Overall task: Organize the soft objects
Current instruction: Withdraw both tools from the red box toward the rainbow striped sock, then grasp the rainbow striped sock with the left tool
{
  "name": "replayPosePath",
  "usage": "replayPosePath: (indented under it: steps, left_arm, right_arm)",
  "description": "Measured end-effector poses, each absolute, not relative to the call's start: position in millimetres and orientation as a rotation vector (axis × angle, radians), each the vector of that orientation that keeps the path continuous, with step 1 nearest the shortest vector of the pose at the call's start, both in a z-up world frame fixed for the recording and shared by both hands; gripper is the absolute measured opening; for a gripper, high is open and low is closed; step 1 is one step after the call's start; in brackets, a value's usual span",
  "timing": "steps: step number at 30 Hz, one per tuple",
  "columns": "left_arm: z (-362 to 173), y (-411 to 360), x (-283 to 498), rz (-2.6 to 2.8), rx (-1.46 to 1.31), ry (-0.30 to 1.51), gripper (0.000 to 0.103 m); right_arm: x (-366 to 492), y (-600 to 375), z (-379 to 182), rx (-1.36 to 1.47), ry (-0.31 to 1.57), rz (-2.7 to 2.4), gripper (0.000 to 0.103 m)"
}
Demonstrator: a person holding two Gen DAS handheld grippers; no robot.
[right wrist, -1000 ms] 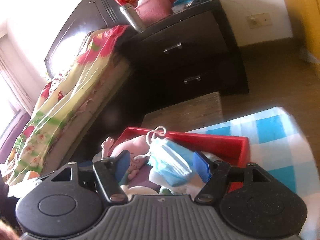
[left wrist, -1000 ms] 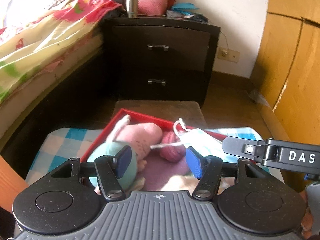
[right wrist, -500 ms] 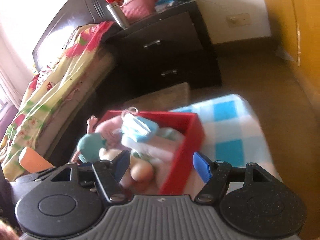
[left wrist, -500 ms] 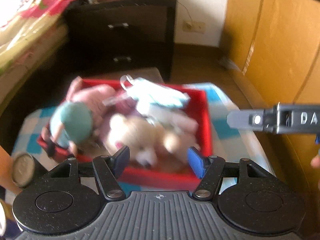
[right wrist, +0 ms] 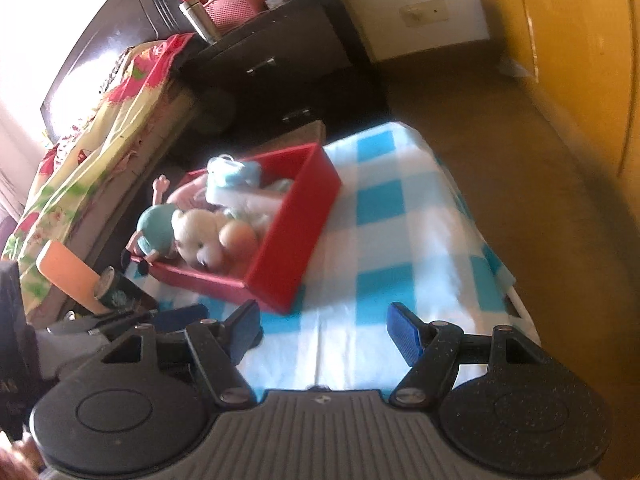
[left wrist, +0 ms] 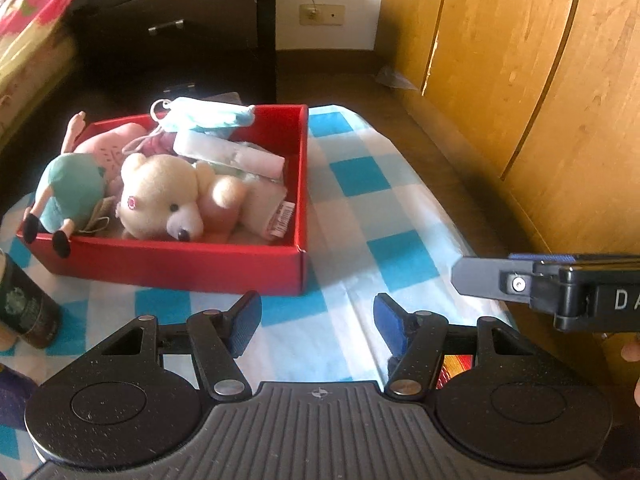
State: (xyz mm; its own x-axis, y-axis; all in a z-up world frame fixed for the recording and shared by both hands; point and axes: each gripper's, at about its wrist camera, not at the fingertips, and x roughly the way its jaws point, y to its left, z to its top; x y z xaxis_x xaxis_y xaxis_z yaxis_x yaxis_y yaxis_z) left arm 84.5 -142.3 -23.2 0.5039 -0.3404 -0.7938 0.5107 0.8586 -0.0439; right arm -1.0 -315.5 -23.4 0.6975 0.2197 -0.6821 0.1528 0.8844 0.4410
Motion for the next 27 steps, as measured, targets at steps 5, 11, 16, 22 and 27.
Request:
replayPosePath:
  steps: [5, 11, 16, 22, 27]
  left_arm:
    - [-22, -141, 79, -0.521, 0.208, 0.908, 0.063]
    - [-20, -146, 71, -0.541, 0.212, 0.903, 0.063]
    - [-23, -155, 64, -0.564, 0.234, 0.905, 0.063]
    - [-27, -160, 56, -0.591, 0.257, 0.913, 0.063]
    - [-30, -171, 52, -0.646, 0.261, 0.923, 0.064]
  right_arm:
    - [-15, -322, -28, 0.526, 0.808, 0.013, 0.048]
    - [-27, -324, -30, 0.545, 0.804, 0.0, 0.048]
    - [-35, -328, -31, 0.558, 0.803, -0.014, 0.048]
    - [-46, -332, -33, 0.569, 0.807, -0.024, 0.048]
    - [-56, -335, -35, 0.576, 0.813, -0.029, 0.048]
